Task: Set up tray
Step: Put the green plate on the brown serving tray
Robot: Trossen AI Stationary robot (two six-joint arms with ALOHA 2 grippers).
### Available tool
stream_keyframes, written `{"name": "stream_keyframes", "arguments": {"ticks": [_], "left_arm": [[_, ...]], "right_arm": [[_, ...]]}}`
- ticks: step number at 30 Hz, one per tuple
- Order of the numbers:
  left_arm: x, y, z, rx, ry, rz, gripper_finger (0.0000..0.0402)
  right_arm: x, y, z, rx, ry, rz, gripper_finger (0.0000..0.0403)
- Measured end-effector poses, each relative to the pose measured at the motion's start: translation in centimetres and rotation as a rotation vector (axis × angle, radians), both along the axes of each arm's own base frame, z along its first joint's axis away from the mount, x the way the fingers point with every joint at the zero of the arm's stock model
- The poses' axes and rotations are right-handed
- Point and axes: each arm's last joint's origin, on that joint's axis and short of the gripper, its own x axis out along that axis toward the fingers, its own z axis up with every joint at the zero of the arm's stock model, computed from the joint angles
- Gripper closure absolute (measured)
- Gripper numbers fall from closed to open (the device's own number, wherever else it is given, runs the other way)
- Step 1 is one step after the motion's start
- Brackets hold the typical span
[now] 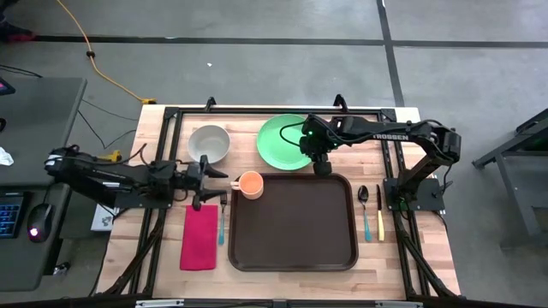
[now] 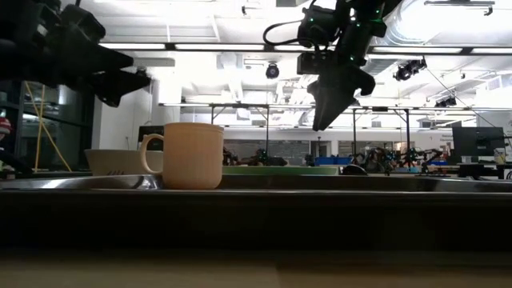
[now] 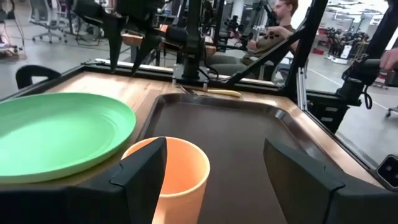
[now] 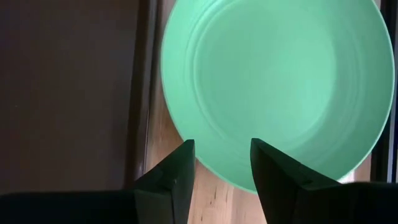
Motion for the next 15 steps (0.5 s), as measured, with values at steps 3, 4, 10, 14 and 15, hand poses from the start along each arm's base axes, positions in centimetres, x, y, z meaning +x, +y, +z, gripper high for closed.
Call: {"name": "stream_keyframes", "arguments": {"ticks": [3, 4, 10, 14, 15], "left_arm": [[-0.7, 0.1, 0.3, 0.011, -0.018, 0.0, 0.0103], [-0.9, 0.1, 0.3, 0.015, -0.024, 0.0, 0.0103], [-2.1, 0.2, 0.5, 0.016, -0.04, 0.001, 0.0103], [-2.7, 0.2, 0.6, 0.022, -0.061, 0.001, 0.0103], [-2.8, 0.2, 0.6, 0.023, -0.064, 0.001, 0.0103]], "right_arm": [[0.0, 0.0, 0.0, -0.009, 0.004, 0.018, 0.0269], [0.0, 0.0, 0.0, -0.012, 0.004, 0.02, 0.0269], [0.5, -0.2, -1.0, -0.008, 0.033, 0.02, 0.0269], [1.1, -0.4, -2.9, -0.012, 0.113, 0.044, 0.0269], [1.2, -0.4, -3.2, -0.026, 0.131, 0.051, 0.0269]]}}
